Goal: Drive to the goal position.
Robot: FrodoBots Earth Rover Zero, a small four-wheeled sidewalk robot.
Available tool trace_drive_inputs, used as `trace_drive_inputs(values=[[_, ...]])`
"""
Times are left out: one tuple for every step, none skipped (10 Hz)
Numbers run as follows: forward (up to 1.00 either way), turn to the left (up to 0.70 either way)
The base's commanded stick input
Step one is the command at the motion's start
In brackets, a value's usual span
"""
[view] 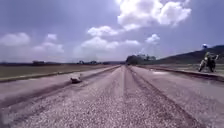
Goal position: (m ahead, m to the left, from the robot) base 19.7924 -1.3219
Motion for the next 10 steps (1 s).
trace_drive_inputs(values=[[1.00,0.00],[1.00,0.00],[1.00,0.00],[1.00,0.00],[1.00,0.00],[1.00,0.00],[1.00,0.00],[1.00,0.00],[1.00,0.00],[1.00,0.00]])
